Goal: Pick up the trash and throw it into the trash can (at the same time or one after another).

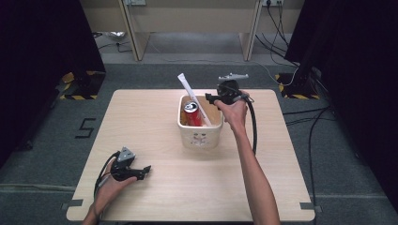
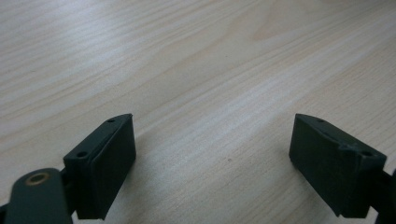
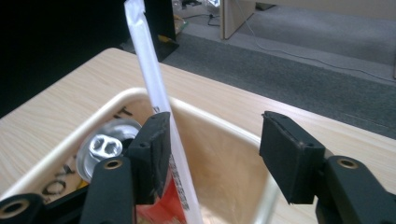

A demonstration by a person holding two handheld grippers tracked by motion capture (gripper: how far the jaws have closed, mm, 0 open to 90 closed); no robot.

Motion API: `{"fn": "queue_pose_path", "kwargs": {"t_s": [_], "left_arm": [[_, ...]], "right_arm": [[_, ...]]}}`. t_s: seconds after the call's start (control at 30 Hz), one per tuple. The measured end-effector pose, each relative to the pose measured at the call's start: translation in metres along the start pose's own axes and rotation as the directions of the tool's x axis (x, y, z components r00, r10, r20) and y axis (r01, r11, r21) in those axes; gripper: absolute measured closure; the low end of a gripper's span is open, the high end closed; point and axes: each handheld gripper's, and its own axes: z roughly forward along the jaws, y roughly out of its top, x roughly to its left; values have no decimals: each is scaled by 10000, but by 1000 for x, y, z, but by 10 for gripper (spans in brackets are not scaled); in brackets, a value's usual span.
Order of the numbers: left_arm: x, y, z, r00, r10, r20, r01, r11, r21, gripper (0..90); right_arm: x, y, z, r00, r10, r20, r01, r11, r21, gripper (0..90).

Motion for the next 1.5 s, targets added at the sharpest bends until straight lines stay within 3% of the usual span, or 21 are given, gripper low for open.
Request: {"fn": "queue_pose_path", "kwargs": {"t_s": [0.5,1.2,1.5], "left_arm": [[0,0,0,10000,8,-9,-8,10000,3,140],[0,0,0,10000,2,-9,-2,10000,-23,141],[0,0,0,10000,9,-9,-9,10000,-8,140]], "right_arm": [[-20,-22,-32,9987,222,450,-222,9998,-14,286],[-40,-54,-61,9955,356,879,-346,9993,-134,278],[-37,-63,-70,9966,274,772,-257,9994,-239,278]]}}
